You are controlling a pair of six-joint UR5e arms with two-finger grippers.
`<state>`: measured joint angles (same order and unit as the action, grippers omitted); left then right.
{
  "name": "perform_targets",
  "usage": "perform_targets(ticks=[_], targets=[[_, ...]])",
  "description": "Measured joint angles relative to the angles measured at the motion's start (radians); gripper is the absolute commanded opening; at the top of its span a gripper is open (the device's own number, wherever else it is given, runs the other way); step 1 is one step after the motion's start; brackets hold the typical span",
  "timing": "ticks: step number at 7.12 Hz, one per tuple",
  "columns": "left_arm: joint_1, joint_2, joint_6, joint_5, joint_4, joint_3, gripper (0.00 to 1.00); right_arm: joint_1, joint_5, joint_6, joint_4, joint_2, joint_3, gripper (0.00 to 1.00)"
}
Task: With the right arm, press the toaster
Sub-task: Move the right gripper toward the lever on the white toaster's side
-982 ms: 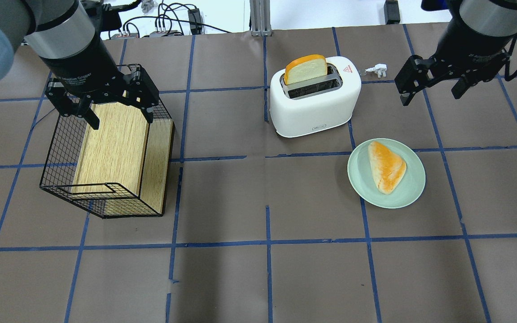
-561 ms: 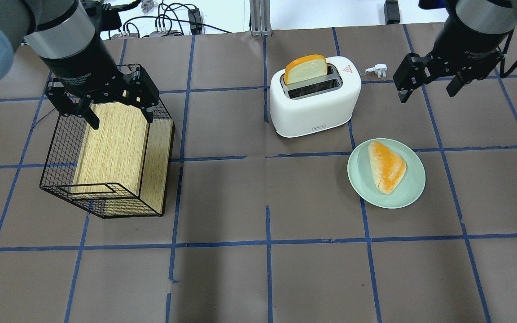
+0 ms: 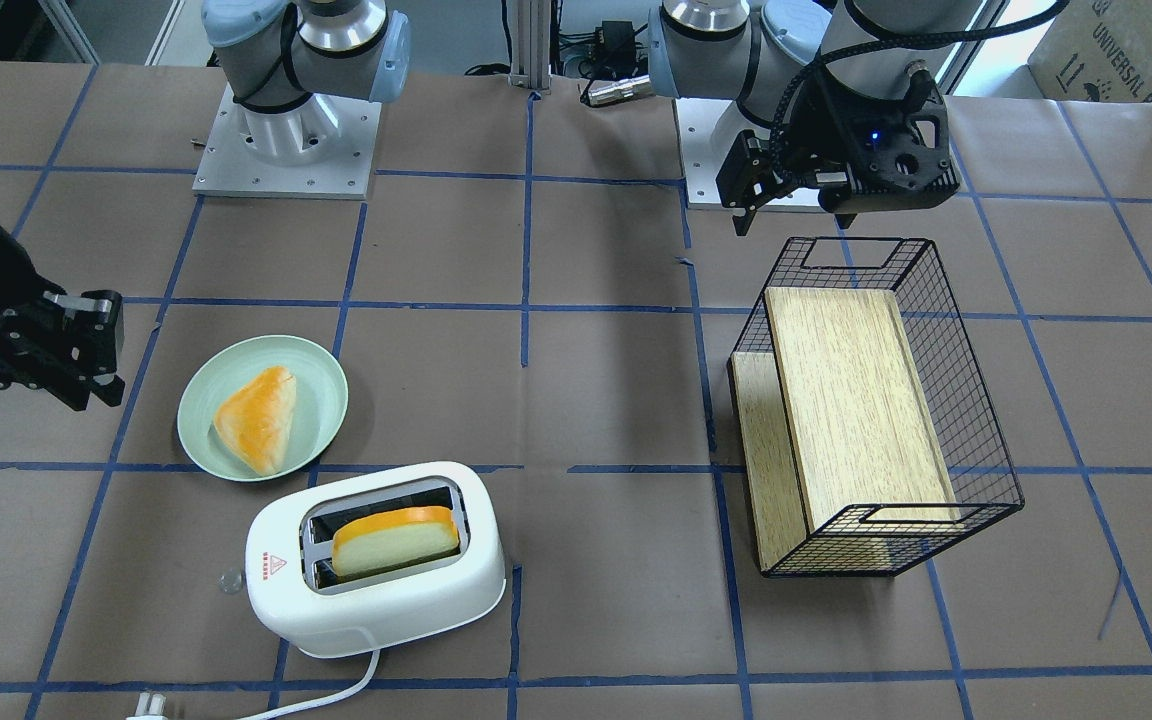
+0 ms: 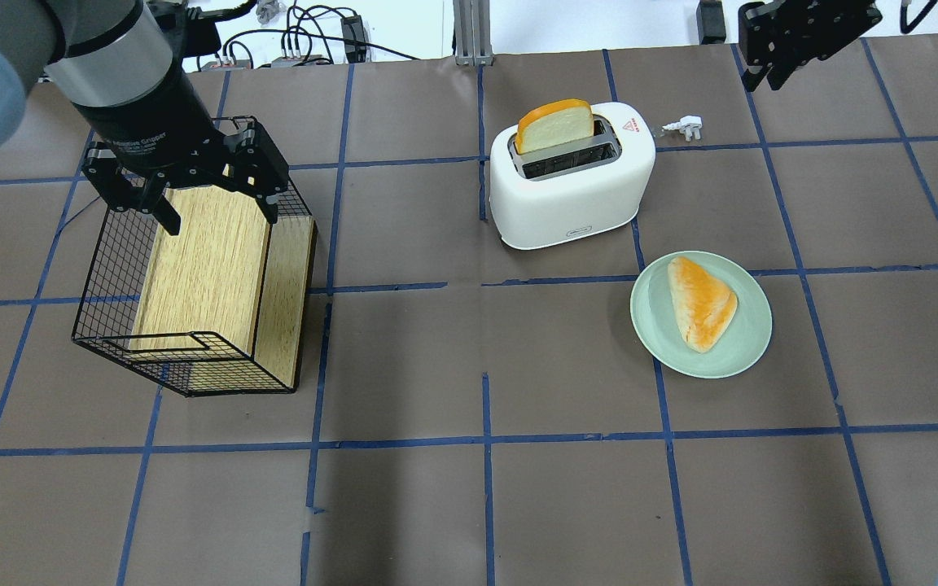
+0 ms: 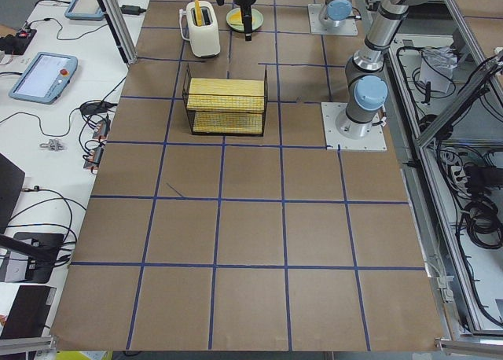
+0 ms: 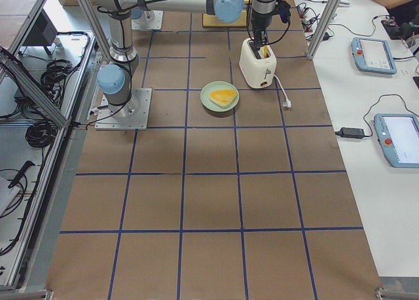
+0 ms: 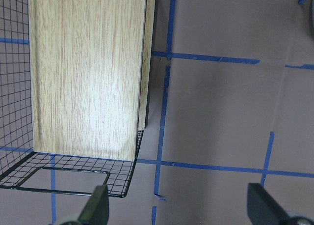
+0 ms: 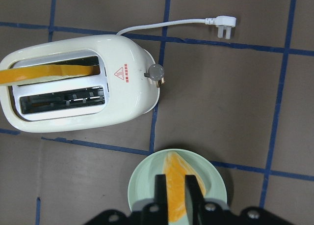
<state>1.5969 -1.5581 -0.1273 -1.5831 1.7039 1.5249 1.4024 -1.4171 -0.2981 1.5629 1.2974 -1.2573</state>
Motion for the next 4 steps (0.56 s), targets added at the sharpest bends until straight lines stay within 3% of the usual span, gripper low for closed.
perform_targets(ticks=[4], targets=[[0.000, 0.000, 0.000, 0.000, 0.000, 0.001, 1.00, -0.023, 0.195, -0.082, 0.001, -0.158, 0.048, 0.02]])
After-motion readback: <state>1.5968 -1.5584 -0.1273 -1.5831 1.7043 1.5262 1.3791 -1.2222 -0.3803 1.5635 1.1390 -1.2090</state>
